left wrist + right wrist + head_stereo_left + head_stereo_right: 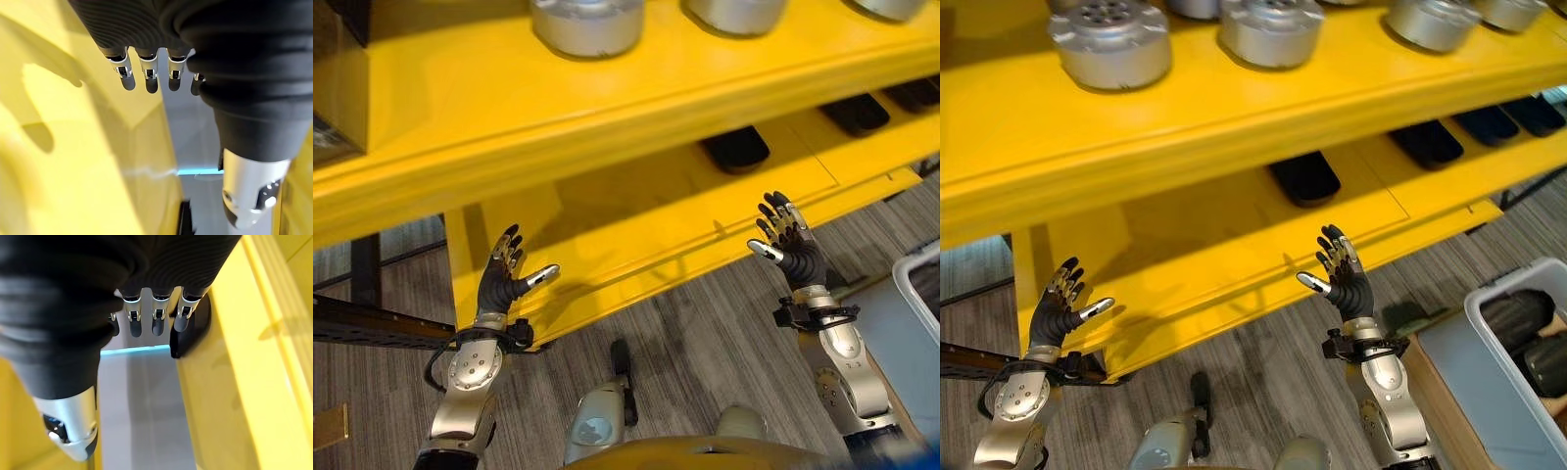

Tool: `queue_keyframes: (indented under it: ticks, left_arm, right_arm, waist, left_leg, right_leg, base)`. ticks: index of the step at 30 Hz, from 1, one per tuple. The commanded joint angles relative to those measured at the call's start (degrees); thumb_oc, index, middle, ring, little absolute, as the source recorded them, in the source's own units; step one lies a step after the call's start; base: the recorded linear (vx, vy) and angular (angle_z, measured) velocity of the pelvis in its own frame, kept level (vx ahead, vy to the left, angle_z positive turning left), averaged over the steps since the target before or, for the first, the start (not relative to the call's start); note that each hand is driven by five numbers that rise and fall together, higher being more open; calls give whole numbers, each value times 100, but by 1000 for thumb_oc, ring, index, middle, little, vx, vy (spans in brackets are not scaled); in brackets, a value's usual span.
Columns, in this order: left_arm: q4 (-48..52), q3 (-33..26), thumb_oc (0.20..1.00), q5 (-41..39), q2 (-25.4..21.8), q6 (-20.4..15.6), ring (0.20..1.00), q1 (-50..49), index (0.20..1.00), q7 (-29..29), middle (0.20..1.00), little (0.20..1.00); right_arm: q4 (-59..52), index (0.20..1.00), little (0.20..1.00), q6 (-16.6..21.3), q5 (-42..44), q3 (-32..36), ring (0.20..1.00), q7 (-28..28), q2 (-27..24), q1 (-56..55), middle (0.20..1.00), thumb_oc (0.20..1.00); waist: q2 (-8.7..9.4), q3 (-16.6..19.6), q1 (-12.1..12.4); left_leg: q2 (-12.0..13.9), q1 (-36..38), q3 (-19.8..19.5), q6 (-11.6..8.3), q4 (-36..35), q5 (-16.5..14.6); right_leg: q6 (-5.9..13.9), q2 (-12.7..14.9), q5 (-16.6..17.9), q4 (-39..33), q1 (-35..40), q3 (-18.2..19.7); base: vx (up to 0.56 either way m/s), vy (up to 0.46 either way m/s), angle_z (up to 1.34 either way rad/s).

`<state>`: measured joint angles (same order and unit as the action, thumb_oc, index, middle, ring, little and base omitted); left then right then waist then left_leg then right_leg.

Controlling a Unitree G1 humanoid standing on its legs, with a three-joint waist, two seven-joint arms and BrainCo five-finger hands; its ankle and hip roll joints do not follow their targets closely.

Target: Move parts from the plastic box to the shelf.

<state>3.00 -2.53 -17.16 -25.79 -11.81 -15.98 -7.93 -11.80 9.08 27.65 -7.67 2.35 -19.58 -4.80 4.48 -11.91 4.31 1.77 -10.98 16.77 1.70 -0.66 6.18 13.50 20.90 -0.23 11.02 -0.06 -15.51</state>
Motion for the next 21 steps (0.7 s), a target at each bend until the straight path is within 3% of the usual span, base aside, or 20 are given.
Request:
queue_keyframes:
  ticks: [1,4,8,15,16,21]
  left_arm:
    - [265,-221,1000,-180,19,-274,1000,23,1000,-26,1000,1000]
    - [150,-239,1000,-306,171,-307,1000,10,1000,-69,1000,1000]
    - [93,-186,1000,-353,290,-327,1000,-20,1000,-24,1000,1000]
    - [1,-40,1000,-270,381,-332,1000,36,1000,81,1000,1000]
    - [-18,14,1000,-265,401,-335,1000,72,1000,87,1000,1000]
    - [-187,238,1000,-220,466,-349,1000,297,1000,98,1000,1000]
  right_arm:
    - [-147,1000,1000,296,115,36,1000,-2,-72,150,1000,1000]
    - [-222,1000,1000,307,101,93,1000,9,-177,190,1000,1000]
    - [-301,1000,1000,346,79,282,1000,-26,-283,71,1000,1000]
    - [-343,1000,1000,431,122,401,1000,-72,-385,-67,1000,1000]
    - [-361,1000,1000,445,113,400,1000,-73,-415,-82,1000,1000]
    - [-415,1000,1000,558,110,579,1000,0,-506,-280,1000,1000]
  waist:
    - [192,370,-139]
    - [166,470,-188]
    - [36,517,-365]
    - [-324,509,-646]
    - [-433,480,-732]
    - [-611,303,-962]
  left_leg:
    - [375,207,-293,-241,576,-642]
    - [633,263,-81,-397,484,-472]
    - [940,463,101,-609,300,-232]
    - [1490,836,413,-958,21,250]
    - [1636,905,484,-1030,-16,413]
    - [2005,821,403,-1189,417,831]
  right_leg:
    - [-57,6,1009,-937,-63,-355]
    - [-90,-175,967,-1214,-80,-226]
    - [-227,-452,642,-1349,7,-162]
    - [-454,-1003,335,-1464,30,113]
    - [-540,-1155,246,-1395,-24,220]
    - [-864,-1581,-32,-1185,-56,454]
  base:
    - [13,-221,-123]
    - [19,-200,-37]
    - [64,-179,-59]
    - [49,-180,-19]
    - [34,-232,-31]
    - [32,-254,-34]
